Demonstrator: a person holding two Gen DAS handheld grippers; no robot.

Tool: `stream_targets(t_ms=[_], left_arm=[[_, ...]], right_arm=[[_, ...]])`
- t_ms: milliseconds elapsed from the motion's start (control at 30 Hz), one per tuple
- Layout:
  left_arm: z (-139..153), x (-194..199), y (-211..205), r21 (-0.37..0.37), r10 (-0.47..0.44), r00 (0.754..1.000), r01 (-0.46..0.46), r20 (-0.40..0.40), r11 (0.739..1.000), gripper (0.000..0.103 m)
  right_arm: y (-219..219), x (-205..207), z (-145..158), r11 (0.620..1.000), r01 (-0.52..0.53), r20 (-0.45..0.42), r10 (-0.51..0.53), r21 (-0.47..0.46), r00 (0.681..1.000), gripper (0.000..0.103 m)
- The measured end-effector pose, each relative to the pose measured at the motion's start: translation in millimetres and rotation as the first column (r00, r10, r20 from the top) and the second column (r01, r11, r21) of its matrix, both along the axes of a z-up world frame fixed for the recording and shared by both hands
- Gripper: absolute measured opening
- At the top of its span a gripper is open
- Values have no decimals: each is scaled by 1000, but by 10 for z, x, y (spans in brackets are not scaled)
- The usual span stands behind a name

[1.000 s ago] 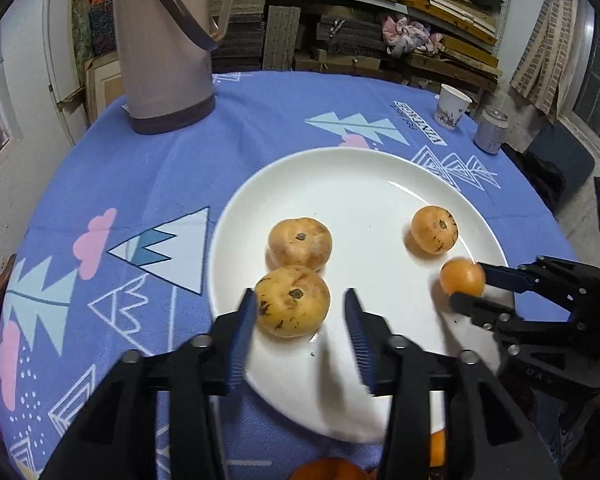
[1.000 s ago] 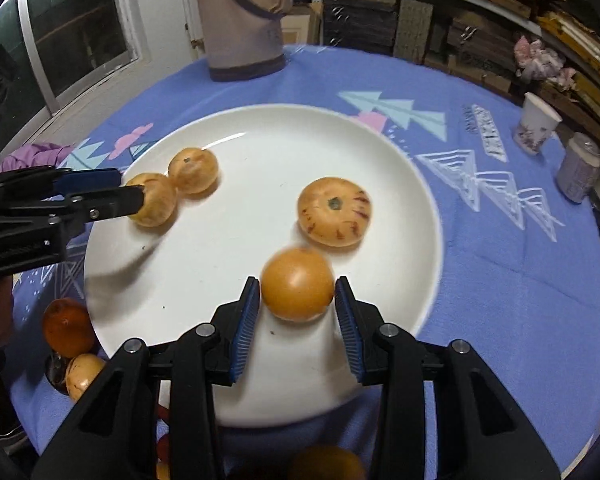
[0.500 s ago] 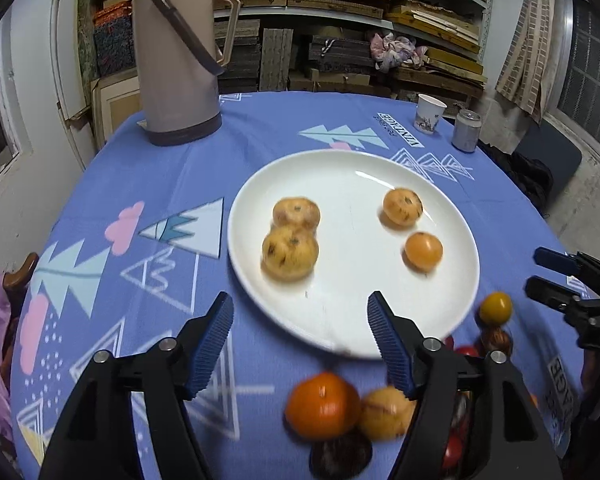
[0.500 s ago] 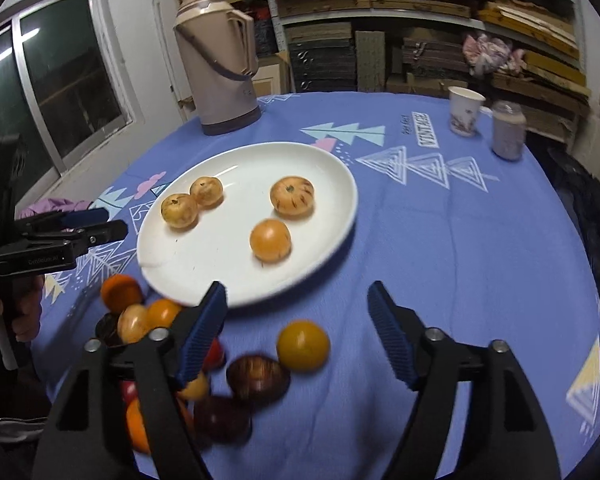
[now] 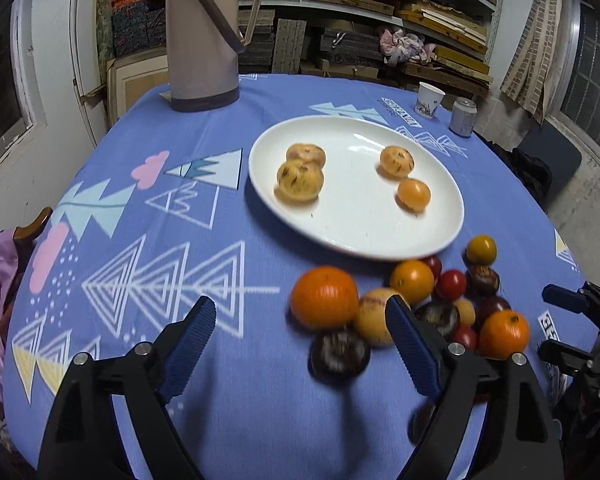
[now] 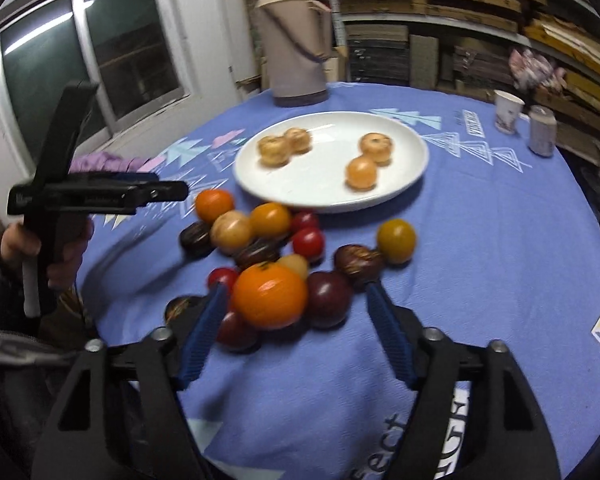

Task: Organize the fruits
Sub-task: 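Grasp a tangerine with the right tool while the left tool grasps another tangerine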

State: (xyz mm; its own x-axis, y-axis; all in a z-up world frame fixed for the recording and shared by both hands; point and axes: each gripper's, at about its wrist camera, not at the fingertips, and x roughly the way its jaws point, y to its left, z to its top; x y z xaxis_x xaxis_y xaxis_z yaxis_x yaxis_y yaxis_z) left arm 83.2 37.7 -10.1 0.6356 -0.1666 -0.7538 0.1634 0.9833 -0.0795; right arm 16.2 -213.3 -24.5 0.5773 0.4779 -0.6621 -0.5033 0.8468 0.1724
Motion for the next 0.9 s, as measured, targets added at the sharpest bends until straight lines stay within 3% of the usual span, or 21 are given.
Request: stream_targets(t_ms=[267, 333, 367, 633, 900], left_arm=[[-88, -183, -26, 28, -22, 1000, 22, -17, 999, 91], [-114, -175, -25, 34, -24, 999, 25, -23, 999, 91], [-123, -169, -27, 34, -24, 999, 25, -26, 999, 91], [-207, -53, -23, 36, -31, 998, 32, -47, 999, 91], [-206, 175, -19, 9, -29, 999, 30, -44, 1000, 91]], right_arm=[[155, 15, -87, 1000, -14, -3, 14, -16, 1000, 59], [195, 61, -133, 999, -21, -12, 20, -26, 1000, 47], [228, 94, -171, 999, -24, -24, 23, -38, 999, 45], [345, 165, -211, 998, -29, -16, 28, -64, 999, 46], [203, 188, -161, 1000, -19, -29, 19, 2, 999, 45]])
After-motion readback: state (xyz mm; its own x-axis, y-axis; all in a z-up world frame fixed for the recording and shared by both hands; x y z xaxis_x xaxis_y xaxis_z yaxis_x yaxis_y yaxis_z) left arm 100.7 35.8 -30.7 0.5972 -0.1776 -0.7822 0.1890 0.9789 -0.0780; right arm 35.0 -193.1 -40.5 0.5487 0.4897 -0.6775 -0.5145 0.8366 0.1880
